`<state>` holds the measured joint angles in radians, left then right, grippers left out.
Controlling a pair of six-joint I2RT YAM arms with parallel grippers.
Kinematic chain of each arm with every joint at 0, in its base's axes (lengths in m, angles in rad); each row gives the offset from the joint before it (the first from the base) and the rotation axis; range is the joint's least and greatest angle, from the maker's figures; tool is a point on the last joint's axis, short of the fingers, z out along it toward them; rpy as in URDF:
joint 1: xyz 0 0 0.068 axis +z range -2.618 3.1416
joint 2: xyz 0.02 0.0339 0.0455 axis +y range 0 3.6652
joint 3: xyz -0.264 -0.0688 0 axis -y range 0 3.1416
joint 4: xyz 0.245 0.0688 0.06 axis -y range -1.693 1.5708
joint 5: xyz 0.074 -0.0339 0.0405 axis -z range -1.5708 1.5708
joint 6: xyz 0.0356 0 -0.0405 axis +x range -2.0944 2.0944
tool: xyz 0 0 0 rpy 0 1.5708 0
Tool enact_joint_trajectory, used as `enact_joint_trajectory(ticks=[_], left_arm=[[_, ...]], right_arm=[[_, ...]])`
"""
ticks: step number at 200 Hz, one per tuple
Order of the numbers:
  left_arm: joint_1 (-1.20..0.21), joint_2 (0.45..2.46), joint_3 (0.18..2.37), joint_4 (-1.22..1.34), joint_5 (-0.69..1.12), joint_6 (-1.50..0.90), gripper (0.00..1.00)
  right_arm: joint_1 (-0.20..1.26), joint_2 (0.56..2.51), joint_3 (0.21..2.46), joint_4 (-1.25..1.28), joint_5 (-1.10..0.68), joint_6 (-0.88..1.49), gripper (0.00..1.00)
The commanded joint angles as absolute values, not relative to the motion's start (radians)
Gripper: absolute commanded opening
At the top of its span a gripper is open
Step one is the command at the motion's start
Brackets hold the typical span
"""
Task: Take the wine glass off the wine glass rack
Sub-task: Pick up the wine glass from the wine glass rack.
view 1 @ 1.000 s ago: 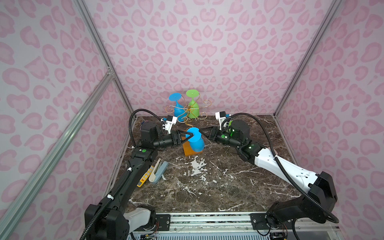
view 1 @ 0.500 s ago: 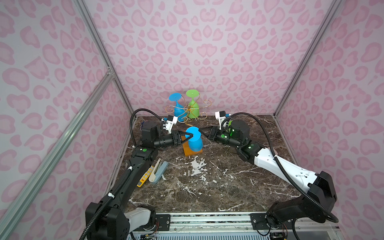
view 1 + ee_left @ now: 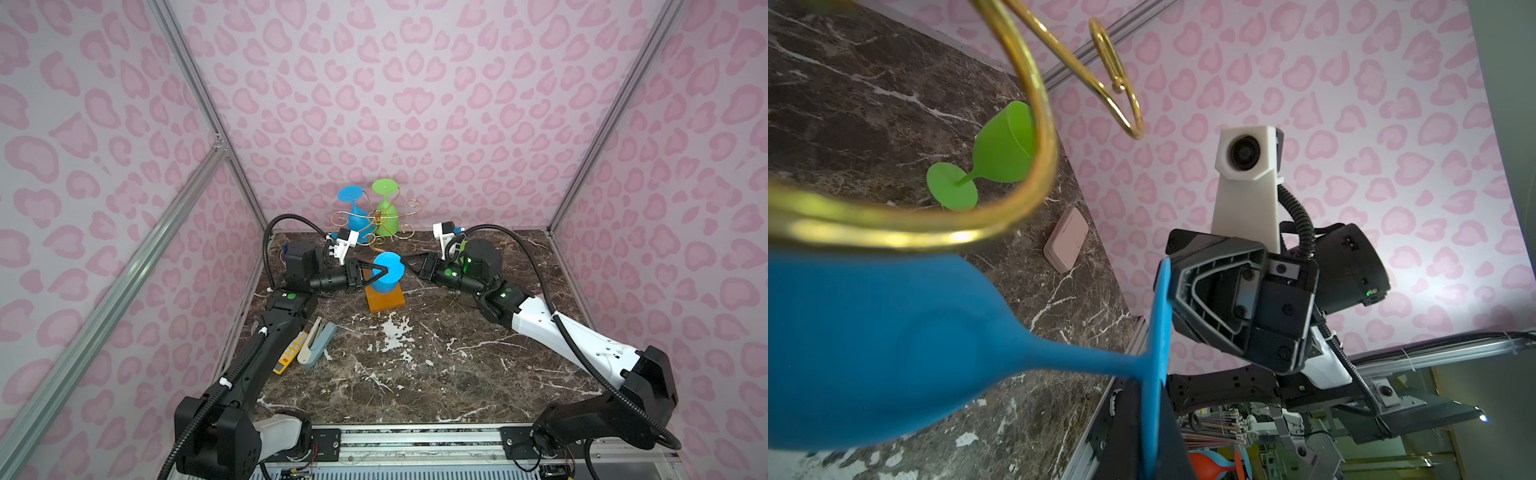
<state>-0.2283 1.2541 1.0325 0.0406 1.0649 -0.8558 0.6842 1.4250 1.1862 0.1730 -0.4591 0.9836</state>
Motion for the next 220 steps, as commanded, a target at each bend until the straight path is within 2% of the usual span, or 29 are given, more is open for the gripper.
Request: enact_joint_trajectory(ticks=[1,77,140,189,220], left_arm=[[-0.229,1.264,1.052,0.083,1.116,-0.816,0.04],[-0.227,1.278,1.08,0.119,1.176,-0.82,0.04],[-0.228,1.292,1.137,0.179,1.225,-0.844,0.04],[-0.232,1.3,1.183,0.219,1.256,-0.862,0.04],[-0.256,1.294,1.216,0.199,1.303,-0.794,0.04]], right_arm=[[0.671,1.404,1.174,0.209,-0.457,0.982,0.0],[0.533,1.298,1.077,0.227,-0.495,0.983,0.04],[0.363,1.305,1.022,0.344,-0.637,1.021,0.09],[0.297,1.344,1.006,0.414,-0.728,1.046,0.2],[0.279,1.361,1.006,0.456,-0.767,1.059,0.24]])
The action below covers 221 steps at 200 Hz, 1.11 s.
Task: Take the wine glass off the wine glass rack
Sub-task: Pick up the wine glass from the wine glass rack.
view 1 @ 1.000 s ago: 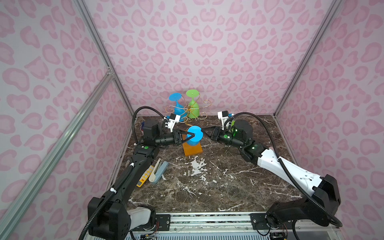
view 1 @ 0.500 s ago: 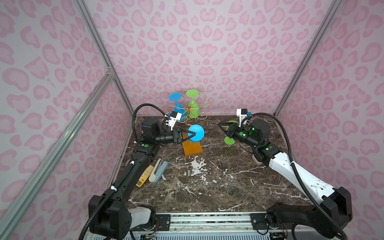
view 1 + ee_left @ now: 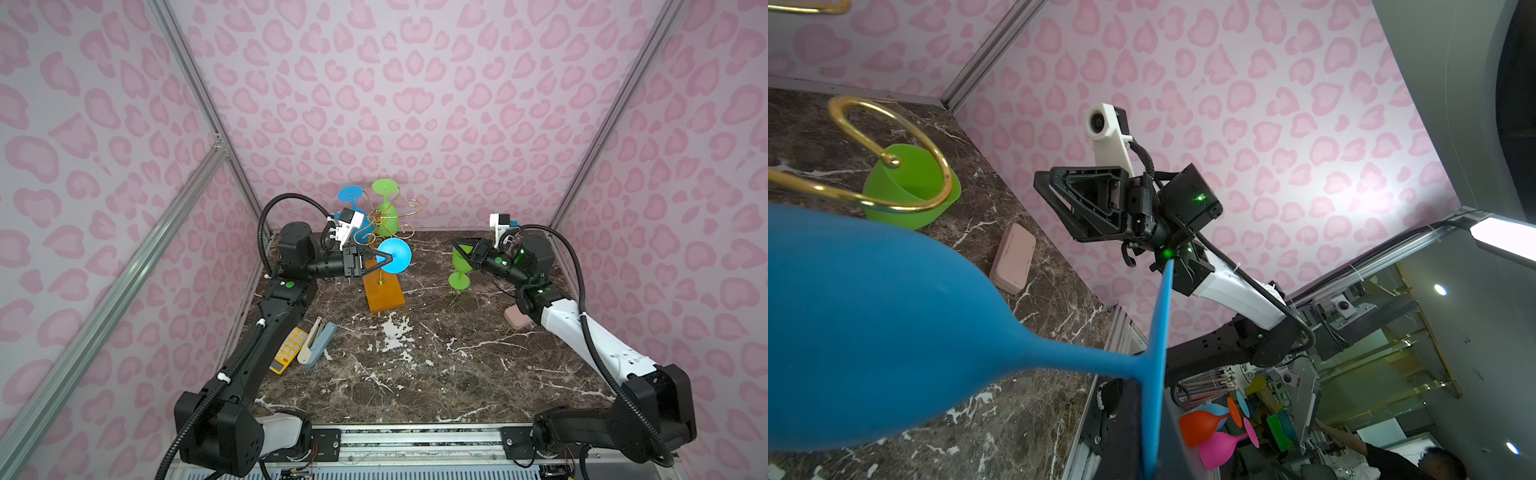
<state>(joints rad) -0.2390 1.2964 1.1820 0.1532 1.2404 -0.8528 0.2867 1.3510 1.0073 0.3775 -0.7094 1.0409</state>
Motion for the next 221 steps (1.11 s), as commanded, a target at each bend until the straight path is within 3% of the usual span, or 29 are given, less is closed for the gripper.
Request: enact_joint_trajectory(ticks=[1,136,181,221], left_arm=[[-0.257,1.294,1.218,0.198,1.306,-0.791,0.04],[-0.321,1.335,1.307,0.159,1.441,-0.576,0.04],[-0.321,1.382,1.339,0.132,1.511,-0.5,0.04],[-0.321,1.407,1.376,0.11,1.557,-0.452,0.04]], right_arm=[[0.28,1.362,1.007,0.457,-0.768,1.059,0.24],[0.222,1.398,1.0,0.755,-0.968,1.157,0.26],[0.186,1.518,1.007,1.054,-1.0,1.37,0.25],[0.176,1.587,1.038,1.094,-0.999,1.398,0.23]])
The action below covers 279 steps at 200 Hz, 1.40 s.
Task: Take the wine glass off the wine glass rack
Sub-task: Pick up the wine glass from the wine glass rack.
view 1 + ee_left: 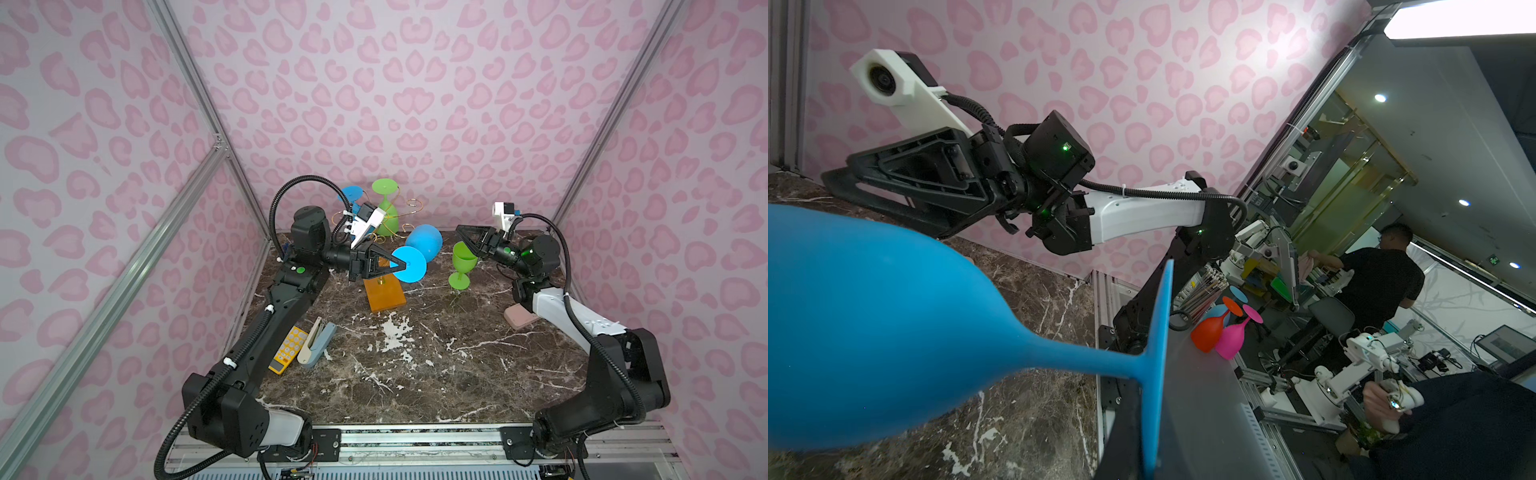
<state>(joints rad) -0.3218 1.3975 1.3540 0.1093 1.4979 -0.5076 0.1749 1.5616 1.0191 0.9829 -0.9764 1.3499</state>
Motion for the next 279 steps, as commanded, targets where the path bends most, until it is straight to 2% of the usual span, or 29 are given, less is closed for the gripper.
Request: enact_joint_trajectory(ticks=[1,78,124,279], left_arm=[[-0.321,1.407,1.376,0.108,1.56,-0.45,0.04],[-0.319,1.465,1.443,0.01,1.651,-0.34,0.04],[-0.319,1.494,1.481,-0.018,1.675,-0.307,0.04],[-0.32,1.509,1.496,-0.018,1.678,-0.285,0.04]], right_arm=[[0.176,1.588,1.039,1.096,-0.999,1.399,0.23],[0.179,1.64,1.039,1.272,-1.034,1.526,0.26],[0.191,1.693,1.052,1.418,-1.035,1.635,0.25],[0.207,1.754,1.055,1.48,-1.056,1.658,0.31]])
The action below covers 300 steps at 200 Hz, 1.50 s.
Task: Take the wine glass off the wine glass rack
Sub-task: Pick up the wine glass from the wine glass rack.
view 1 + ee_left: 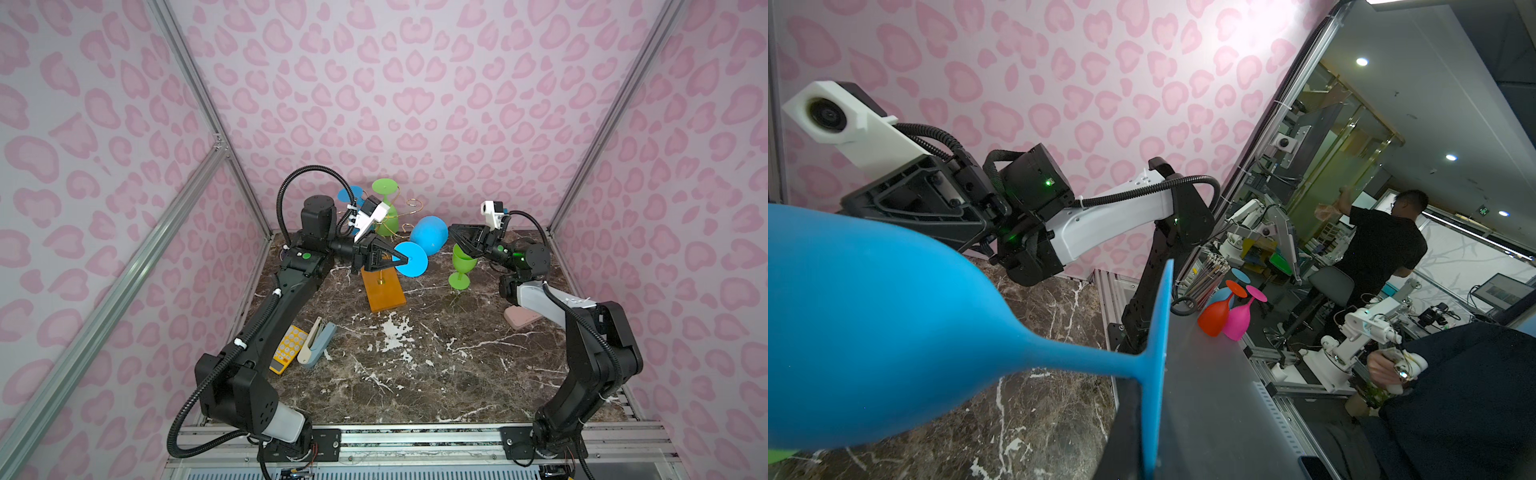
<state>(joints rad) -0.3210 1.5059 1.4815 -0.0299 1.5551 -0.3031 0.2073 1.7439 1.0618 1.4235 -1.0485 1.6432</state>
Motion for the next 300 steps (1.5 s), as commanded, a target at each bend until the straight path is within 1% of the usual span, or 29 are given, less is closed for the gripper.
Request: enact_joint_trajectory(ticks=[1,38,92,161,184,223,264,300], left_arm=[[-0.32,1.51,1.496,-0.018,1.678,-0.284,0.04],[-0.32,1.509,1.493,-0.019,1.677,-0.283,0.04],[-0.321,1.529,1.506,-0.02,1.678,-0.275,0.04],[-0.321,1.547,1.52,-0.021,1.678,-0.273,0.04],[-0.321,1.558,1.529,-0.021,1.678,-0.279,0.04],[-0.319,1.586,1.561,-0.02,1.678,-0.315,0.04],[-0.311,1.575,1.571,-0.018,1.68,-0.321,0.04],[-0.312,1.559,1.569,-0.017,1.678,-0.307,0.04]], right_arm=[[0.207,1.755,1.055,1.48,-1.055,1.658,0.31],[0.219,1.773,1.073,1.511,-1.062,1.681,0.33],[0.249,1.8,1.098,1.556,-1.072,1.718,0.31],[0.268,1.78,1.109,1.557,-1.091,1.723,0.3],[0.277,1.769,1.107,1.556,-1.091,1.718,0.28],[0.275,1.752,1.096,1.556,-1.105,1.717,0.27],[0.262,1.738,1.097,1.556,-1.163,1.715,0.29],[0.259,1.727,1.107,1.557,-1.191,1.704,0.36]])
